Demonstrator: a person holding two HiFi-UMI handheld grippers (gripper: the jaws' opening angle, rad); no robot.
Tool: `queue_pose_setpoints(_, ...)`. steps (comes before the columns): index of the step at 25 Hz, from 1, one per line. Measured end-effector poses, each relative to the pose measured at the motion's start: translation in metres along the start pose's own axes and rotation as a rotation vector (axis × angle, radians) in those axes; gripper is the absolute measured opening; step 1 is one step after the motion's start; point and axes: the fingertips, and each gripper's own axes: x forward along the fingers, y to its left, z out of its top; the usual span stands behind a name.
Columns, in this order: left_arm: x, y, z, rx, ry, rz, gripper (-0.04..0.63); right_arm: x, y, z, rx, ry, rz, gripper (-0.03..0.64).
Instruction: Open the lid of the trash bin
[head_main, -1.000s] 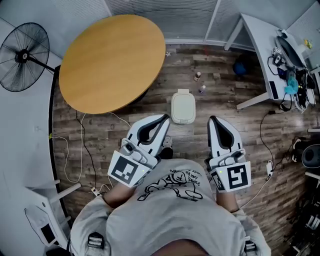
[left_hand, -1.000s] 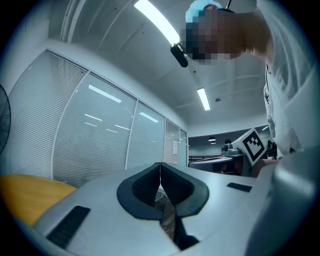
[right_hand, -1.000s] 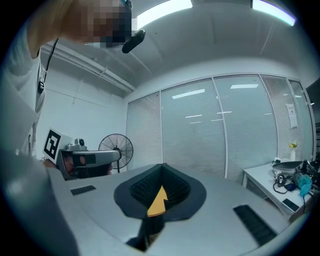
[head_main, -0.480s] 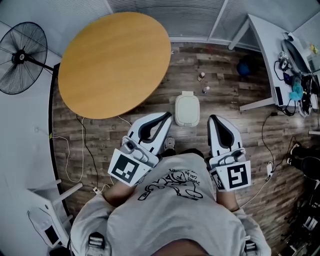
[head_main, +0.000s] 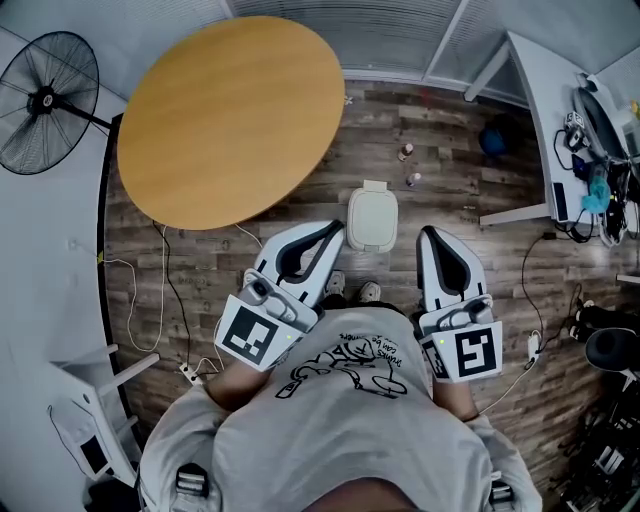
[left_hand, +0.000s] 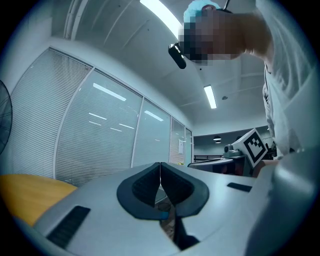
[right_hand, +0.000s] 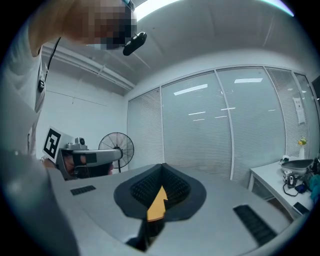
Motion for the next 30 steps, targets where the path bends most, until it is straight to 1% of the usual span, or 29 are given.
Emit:
queue_pose_setpoints(5,0.014,-0.015,-0.002,0.007,-0.010,-0.002,0.020,-0.012,-0.018,0.000,-0.006,-0.003,0.001,0.005)
queue_pose_setpoints(8,0.020,-0.021,-0.005,-0.002,0.007,-0.008,0.020,-0.016,-0.025,0.001,-0.011,-0.005,-0.004,0.005)
queue_pose_setpoints(14,0.028,-0.023,-0.017,0.009,0.048,-0.020,0.020,-0.014,-0.034,-0.006,-0.029,0.012,0.005,0.005)
queue_pose_setpoints(19,0.031,-0.015,-0.035,-0.003,0.080,-0.020,0.020,-0.006,-0.034,-0.023,-0.016,0.050,0.018,0.005)
queue_pose_setpoints(24,0.030,-0.008,-0.057,-0.017,0.129,-0.029,0.020,-0.003,-0.033,-0.044,-0.034,0.098,-0.009,0.005)
queue_pose_setpoints(30,0.032,-0.008,-0.093,-0.057,0.174,-0.050,0.020,0.001,-0.031,-0.078,0.001,0.149,-0.015,0.005)
